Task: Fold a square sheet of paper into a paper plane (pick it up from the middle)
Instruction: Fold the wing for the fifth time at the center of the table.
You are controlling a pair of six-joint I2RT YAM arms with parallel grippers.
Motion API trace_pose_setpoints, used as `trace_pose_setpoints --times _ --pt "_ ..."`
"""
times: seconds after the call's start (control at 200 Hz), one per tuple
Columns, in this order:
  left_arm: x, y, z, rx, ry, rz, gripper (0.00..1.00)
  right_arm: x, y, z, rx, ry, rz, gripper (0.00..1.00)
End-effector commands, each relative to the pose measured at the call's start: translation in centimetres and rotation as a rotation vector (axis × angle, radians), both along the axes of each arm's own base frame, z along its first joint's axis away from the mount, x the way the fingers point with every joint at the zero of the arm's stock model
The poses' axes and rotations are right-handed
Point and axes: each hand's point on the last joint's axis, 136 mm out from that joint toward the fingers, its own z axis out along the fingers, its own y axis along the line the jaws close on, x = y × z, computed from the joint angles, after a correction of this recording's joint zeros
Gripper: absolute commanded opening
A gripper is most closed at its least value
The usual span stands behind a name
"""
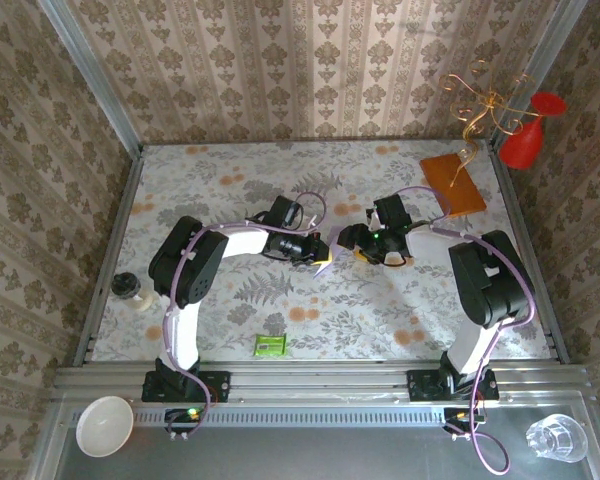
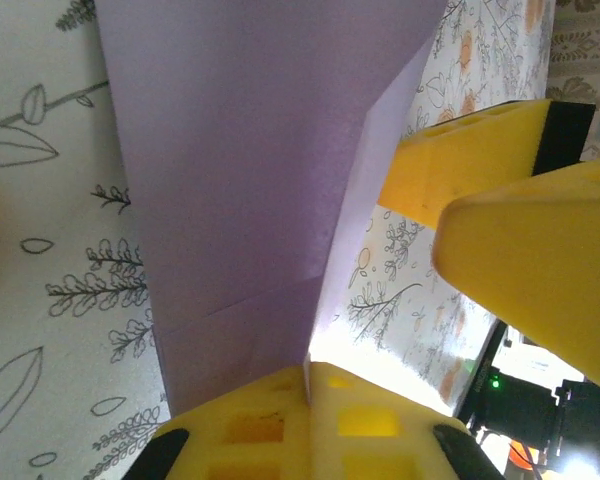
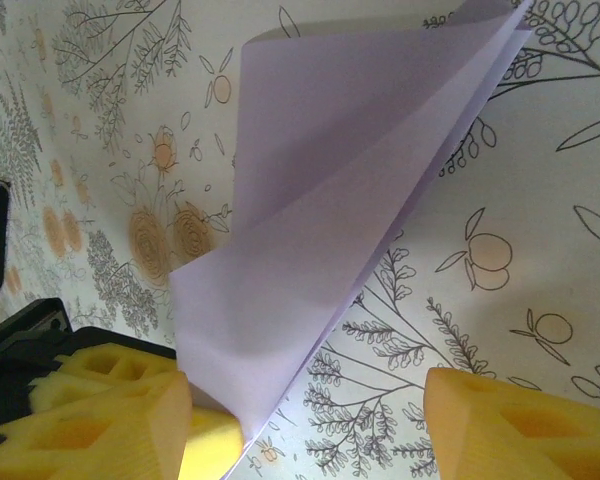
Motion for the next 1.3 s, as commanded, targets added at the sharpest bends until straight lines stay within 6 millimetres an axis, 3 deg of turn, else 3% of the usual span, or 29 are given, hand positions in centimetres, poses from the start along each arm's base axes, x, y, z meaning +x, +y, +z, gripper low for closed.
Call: trace_pose_setpoints --times 0.0,0.515,0.92,1.295 --pt "0.2 -0.2 0.5 -0.023 0.029 0.006 0.07 0.0 0.4 -0.5 -0.008 0.015 0.031 0.65" --pt "0.5 0.8 0.4 -0.074 0.064 0.144 0.06 0.8 1.3 -0.8 -0.002 0.016 0.068 0.64" --pt "0.4 1.0 -0.2 -0.079 0.079 0.164 0.07 0.3 1.0 -3.1 -0.086 0.077 0.086 0.62" --pt "0.2 1.2 -0.9 -0.065 0.081 0.162 0.12 -0.4 -0.2 -6.4 -0.289 0.175 0.06 0.61"
